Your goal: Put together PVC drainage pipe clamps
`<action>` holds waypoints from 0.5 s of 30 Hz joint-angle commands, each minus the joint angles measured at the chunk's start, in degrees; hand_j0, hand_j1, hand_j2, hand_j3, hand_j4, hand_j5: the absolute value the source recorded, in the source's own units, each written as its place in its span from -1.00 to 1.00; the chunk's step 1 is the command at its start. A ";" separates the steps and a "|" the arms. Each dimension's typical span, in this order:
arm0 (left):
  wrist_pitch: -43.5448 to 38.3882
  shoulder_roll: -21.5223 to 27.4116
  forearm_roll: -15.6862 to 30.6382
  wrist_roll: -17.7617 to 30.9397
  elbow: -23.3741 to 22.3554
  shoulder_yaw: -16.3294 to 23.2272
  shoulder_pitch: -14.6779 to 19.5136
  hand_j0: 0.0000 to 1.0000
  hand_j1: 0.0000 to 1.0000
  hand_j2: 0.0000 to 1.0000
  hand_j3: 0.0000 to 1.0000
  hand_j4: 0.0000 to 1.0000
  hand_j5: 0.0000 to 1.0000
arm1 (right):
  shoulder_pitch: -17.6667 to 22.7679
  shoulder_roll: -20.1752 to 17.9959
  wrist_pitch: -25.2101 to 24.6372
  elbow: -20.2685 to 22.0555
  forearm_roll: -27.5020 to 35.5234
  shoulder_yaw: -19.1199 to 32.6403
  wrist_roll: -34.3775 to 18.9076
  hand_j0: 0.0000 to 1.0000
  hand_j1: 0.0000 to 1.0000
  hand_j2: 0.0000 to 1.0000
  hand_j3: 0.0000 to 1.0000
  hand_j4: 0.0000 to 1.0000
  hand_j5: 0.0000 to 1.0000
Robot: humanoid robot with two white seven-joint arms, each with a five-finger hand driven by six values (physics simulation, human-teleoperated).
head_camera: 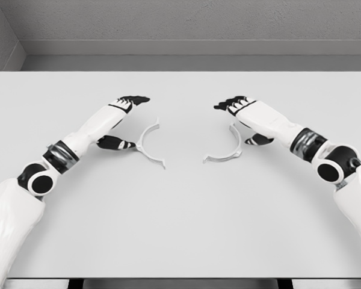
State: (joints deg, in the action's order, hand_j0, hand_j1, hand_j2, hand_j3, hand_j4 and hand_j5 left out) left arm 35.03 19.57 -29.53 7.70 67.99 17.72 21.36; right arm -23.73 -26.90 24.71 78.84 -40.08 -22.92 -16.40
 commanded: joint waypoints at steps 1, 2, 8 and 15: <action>-0.03 0.29 0.53 -0.05 0.03 -0.32 0.00 1.00 1.00 1.00 1.00 1.00 1.00 | 0.00 0.62 -0.19 -0.97 -0.08 -0.72 -0.03 1.00 1.00 1.00 1.00 1.00 1.00; -0.03 0.64 0.53 -0.05 -0.05 -0.40 0.26 1.00 1.00 1.00 1.00 1.00 1.00 | 0.00 0.62 -0.45 -1.15 -0.08 -0.72 0.06 1.00 1.00 1.00 1.00 1.00 1.00; -0.03 0.82 0.26 -0.05 -0.67 -0.40 0.62 1.00 1.00 1.00 1.00 1.00 1.00 | -0.53 1.59 -0.89 -1.24 -0.87 -0.81 -0.03 1.00 1.00 1.00 1.00 1.00 1.00; -0.03 0.82 0.26 -0.05 -0.49 -0.40 0.53 1.00 1.00 1.00 1.00 1.00 1.00 | -2.11 2.73 -2.12 -1.32 -1.14 -2.56 -0.03 1.00 1.00 1.00 1.00 1.00 1.00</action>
State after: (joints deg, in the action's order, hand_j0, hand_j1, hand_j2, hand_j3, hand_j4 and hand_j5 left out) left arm 35.03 20.36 -29.66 7.68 67.44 17.35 21.97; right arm -26.02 -24.66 23.05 77.55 -41.50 -24.86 -16.45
